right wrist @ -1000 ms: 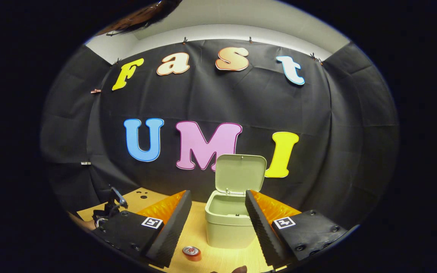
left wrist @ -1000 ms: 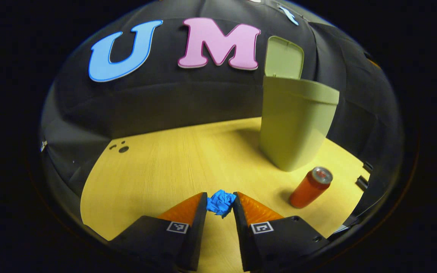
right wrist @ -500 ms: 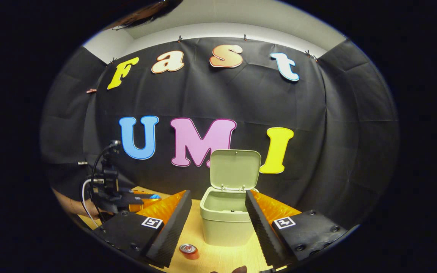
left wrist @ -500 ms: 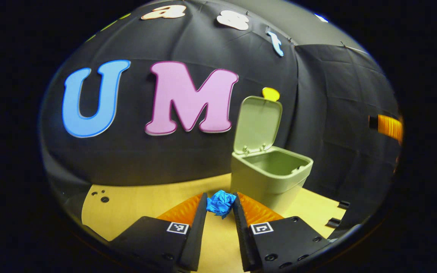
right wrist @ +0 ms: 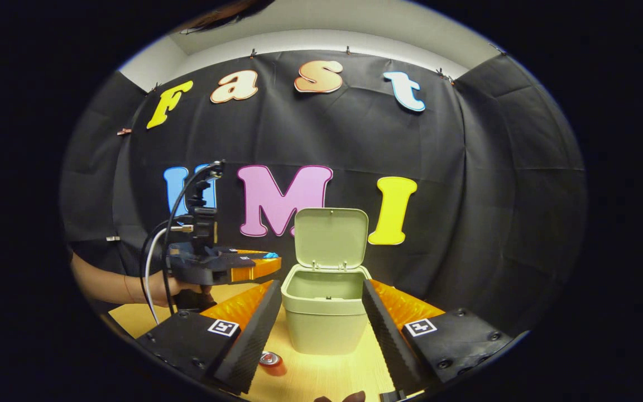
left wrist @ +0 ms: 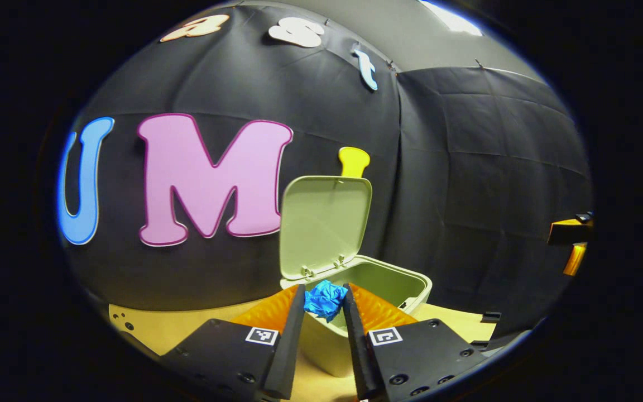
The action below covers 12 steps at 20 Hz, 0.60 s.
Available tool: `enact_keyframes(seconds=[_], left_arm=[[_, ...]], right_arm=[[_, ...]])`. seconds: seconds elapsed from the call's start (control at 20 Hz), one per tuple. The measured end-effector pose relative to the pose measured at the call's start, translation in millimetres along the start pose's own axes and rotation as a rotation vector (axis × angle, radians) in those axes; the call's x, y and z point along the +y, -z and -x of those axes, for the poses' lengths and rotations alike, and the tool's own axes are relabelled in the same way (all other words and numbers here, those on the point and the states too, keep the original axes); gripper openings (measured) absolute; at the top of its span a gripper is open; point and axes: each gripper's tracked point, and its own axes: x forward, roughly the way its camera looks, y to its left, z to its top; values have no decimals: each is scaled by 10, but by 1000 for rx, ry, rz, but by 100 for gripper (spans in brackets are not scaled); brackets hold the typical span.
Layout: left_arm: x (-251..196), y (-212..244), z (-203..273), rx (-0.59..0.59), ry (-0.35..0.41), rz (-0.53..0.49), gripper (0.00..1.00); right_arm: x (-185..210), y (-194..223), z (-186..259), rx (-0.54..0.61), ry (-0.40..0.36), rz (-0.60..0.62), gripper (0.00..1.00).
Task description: Press the lid of the desktop garbage bin to open it, pick up the crumpled paper on the desktop and throw it into the bin, then pick up the pop can on the desktop and drop it into the bin, and finally close the garbage bin lid.
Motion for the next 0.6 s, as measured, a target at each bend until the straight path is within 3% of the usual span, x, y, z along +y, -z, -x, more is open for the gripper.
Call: enact_keyframes(seconds=[0.6], left_arm=[[-177, 437, -545, 138, 30, -33, 45]], right_arm=[[-304, 141, -62, 24, 39, -21, 93]])
